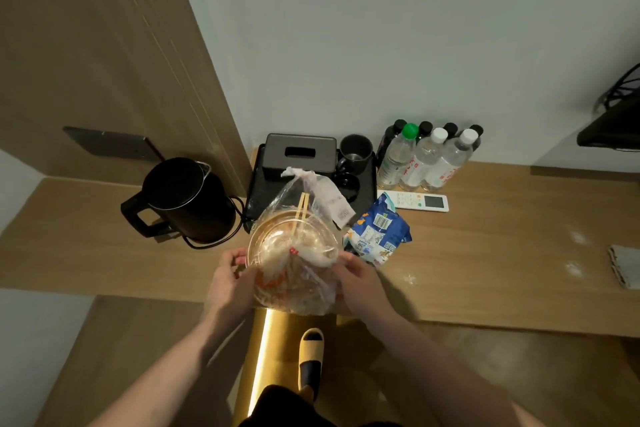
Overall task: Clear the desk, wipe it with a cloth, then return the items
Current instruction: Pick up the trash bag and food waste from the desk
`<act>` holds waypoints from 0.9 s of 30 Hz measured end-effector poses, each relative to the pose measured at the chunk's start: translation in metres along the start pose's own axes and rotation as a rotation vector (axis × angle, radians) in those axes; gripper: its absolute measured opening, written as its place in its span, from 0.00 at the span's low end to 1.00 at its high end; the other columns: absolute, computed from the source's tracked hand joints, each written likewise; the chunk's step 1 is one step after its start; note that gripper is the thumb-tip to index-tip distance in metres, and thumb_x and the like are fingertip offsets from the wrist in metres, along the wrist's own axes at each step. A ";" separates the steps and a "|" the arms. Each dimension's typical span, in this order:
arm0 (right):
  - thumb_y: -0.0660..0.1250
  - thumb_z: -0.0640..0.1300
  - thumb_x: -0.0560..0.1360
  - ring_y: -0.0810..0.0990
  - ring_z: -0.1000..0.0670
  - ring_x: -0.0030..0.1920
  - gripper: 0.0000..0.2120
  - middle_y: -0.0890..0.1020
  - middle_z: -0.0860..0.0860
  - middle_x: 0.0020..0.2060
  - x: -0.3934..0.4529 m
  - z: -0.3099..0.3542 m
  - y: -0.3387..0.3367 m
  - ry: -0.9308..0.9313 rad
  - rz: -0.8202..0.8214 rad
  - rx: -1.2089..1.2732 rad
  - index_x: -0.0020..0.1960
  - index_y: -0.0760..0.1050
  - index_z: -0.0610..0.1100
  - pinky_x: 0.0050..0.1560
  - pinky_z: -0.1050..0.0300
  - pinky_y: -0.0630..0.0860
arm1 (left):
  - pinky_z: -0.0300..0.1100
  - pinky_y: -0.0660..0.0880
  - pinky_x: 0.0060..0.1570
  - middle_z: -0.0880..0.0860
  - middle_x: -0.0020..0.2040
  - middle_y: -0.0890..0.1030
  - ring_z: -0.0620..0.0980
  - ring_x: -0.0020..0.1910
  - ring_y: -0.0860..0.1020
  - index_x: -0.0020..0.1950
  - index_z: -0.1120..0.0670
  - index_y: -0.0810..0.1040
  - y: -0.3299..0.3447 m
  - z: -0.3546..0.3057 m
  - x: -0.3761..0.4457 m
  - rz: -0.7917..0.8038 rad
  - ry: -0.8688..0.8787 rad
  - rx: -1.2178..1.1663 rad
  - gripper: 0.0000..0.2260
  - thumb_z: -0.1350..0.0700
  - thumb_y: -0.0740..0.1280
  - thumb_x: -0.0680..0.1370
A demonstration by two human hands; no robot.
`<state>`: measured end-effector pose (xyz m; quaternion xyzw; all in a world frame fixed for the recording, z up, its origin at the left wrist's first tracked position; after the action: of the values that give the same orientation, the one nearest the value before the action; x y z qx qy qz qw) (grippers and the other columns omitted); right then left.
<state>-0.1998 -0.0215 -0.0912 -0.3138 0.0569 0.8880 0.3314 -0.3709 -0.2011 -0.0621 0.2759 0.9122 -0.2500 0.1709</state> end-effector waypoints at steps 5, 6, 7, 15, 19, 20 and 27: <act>0.64 0.50 0.84 0.86 0.47 0.55 0.13 0.85 0.49 0.58 -0.044 0.005 -0.049 -0.063 -0.002 0.160 0.68 0.78 0.51 0.50 0.48 0.85 | 0.38 0.79 0.40 0.44 0.57 0.78 0.45 0.50 0.81 0.66 0.48 0.73 0.025 -0.050 -0.044 -0.005 0.150 0.045 0.11 0.55 0.64 0.84; 0.65 0.50 0.83 0.87 0.46 0.55 0.14 0.85 0.48 0.59 -0.056 0.001 -0.063 -0.040 -0.009 0.228 0.68 0.77 0.51 0.50 0.47 0.85 | 0.36 0.77 0.40 0.43 0.56 0.78 0.43 0.49 0.80 0.66 0.47 0.73 0.037 -0.060 -0.056 -0.001 0.187 0.056 0.11 0.55 0.64 0.84; 0.65 0.49 0.83 0.87 0.46 0.55 0.14 0.85 0.48 0.59 -0.069 -0.003 -0.078 -0.039 -0.012 0.284 0.68 0.76 0.51 0.49 0.48 0.85 | 0.35 0.75 0.40 0.42 0.56 0.78 0.42 0.49 0.80 0.66 0.46 0.73 0.050 -0.068 -0.068 0.006 0.221 0.063 0.10 0.54 0.64 0.84; 0.64 0.53 0.84 0.86 0.54 0.54 0.14 0.85 0.53 0.59 -0.197 -0.070 -0.237 -0.112 -0.227 0.263 0.69 0.75 0.56 0.52 0.51 0.85 | 0.53 0.82 0.53 0.43 0.57 0.80 0.47 0.54 0.82 0.64 0.42 0.75 0.198 -0.103 -0.185 0.200 0.363 0.077 0.09 0.50 0.65 0.83; 0.65 0.53 0.83 0.87 0.54 0.53 0.18 0.86 0.53 0.57 -0.265 -0.117 -0.319 -0.122 -0.386 0.268 0.72 0.73 0.55 0.56 0.45 0.84 | 0.46 0.81 0.48 0.44 0.56 0.80 0.46 0.51 0.81 0.63 0.44 0.75 0.285 -0.111 -0.249 0.314 0.407 0.109 0.10 0.54 0.65 0.83; 0.65 0.53 0.83 0.87 0.54 0.51 0.17 0.86 0.53 0.55 -0.282 -0.128 -0.338 -0.122 -0.424 0.277 0.72 0.74 0.54 0.56 0.44 0.84 | 0.44 0.81 0.46 0.44 0.56 0.80 0.45 0.51 0.81 0.63 0.44 0.74 0.307 -0.114 -0.265 0.345 0.417 0.124 0.10 0.55 0.64 0.83; 0.66 0.47 0.83 0.88 0.52 0.48 0.13 0.87 0.52 0.51 -0.371 -0.202 -0.452 -0.091 -0.624 0.420 0.67 0.77 0.51 0.53 0.47 0.85 | 0.46 0.81 0.50 0.45 0.56 0.80 0.44 0.52 0.80 0.61 0.46 0.76 0.448 -0.133 -0.355 0.559 0.462 0.206 0.09 0.56 0.65 0.82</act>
<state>0.4032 0.0605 0.0172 -0.2013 0.1247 0.7263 0.6453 0.1499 0.0473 0.0442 0.5791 0.7863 -0.2154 -0.0064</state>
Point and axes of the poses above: each hand's wrist, its own x-axis towards the middle knuckle, its own y-axis out of the palm, z = x × y, the point moved 8 cm from there along x, towards the middle knuckle
